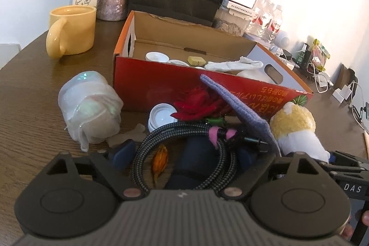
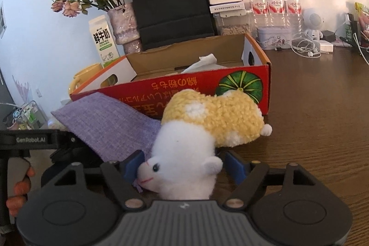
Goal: Organize objects
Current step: 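Grasp the braided black cable with pink strap using the left tool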
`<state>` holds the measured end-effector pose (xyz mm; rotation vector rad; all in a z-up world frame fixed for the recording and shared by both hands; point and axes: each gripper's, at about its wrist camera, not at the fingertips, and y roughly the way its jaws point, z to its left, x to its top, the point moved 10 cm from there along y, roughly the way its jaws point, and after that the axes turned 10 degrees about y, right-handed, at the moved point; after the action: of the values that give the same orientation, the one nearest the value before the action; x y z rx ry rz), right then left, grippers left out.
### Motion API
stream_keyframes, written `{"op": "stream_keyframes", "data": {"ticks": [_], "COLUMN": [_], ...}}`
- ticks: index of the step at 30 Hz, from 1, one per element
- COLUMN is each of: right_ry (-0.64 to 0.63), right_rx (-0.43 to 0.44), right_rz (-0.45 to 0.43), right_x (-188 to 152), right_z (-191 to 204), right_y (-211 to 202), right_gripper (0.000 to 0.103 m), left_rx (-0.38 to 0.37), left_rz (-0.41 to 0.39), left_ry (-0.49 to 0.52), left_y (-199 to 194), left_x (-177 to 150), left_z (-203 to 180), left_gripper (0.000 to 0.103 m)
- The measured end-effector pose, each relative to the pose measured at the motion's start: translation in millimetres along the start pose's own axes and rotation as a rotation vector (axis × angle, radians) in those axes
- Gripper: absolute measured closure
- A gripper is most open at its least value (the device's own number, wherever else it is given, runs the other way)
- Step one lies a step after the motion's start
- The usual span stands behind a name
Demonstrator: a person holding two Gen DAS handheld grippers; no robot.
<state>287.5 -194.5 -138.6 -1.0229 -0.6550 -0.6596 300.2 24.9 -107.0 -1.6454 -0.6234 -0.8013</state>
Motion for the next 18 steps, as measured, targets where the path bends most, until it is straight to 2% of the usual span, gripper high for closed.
{"op": "stream_keyframes", "data": {"ticks": [1, 5, 18], "right_ry": [-0.007, -0.03, -0.143], "right_rx": [0.01, 0.017, 0.059], "right_rz": [-0.002, -0.027, -0.156], "right_x": [0.0, 1.5, 6.4], "right_z": [2.1, 6.8, 26.7], "right_y": [-0.7, -5.7, -33.2], "right_gripper": [0.041, 0.045, 0.046], "left_rx": [0.004, 0.029, 0.179], "left_rz": [-0.003, -0.021, -0.099], "left_ry": [0.002, 0.027, 0.125], "left_y": [-0.9, -5.8, -47.1], "left_x": [-0.2, -0.7, -4.2], "left_z": [-0.5, -4.4, -9.0], "left_gripper": [0.015, 0.016, 0.016]}}
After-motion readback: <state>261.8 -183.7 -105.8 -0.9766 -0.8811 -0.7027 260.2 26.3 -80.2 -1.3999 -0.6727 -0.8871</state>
